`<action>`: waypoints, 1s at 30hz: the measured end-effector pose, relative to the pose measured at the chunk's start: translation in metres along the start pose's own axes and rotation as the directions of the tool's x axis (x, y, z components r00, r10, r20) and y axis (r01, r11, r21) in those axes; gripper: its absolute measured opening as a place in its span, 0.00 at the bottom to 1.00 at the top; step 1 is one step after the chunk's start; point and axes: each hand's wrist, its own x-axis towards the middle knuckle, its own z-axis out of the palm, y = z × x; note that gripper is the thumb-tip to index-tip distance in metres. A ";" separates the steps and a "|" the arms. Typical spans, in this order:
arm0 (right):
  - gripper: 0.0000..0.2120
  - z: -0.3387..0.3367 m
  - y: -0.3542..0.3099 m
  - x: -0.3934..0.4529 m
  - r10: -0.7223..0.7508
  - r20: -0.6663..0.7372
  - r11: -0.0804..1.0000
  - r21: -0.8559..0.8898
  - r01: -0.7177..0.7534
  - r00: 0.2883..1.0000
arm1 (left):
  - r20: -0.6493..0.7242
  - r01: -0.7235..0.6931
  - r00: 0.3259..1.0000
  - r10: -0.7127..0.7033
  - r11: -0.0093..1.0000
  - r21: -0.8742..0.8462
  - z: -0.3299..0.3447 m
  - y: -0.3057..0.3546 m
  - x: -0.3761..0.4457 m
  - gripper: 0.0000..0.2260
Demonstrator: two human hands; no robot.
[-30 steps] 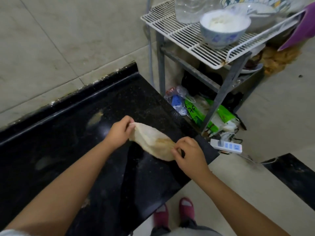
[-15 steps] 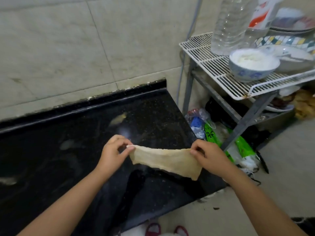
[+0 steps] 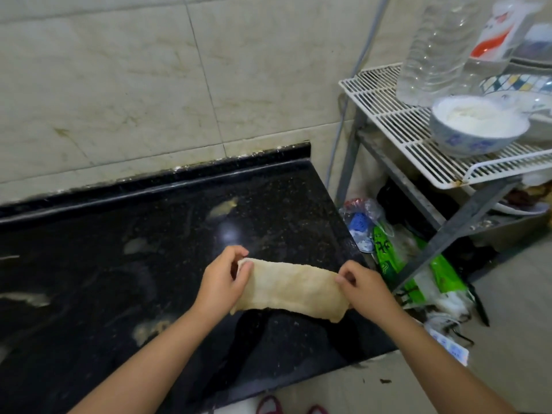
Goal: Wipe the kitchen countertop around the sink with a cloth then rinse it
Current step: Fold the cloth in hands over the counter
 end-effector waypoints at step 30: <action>0.18 0.059 0.004 0.045 0.050 0.061 0.926 -0.376 -0.023 0.997 | 0.195 0.322 0.909 -0.368 0.917 0.235 0.069 -0.025 -0.020 0.11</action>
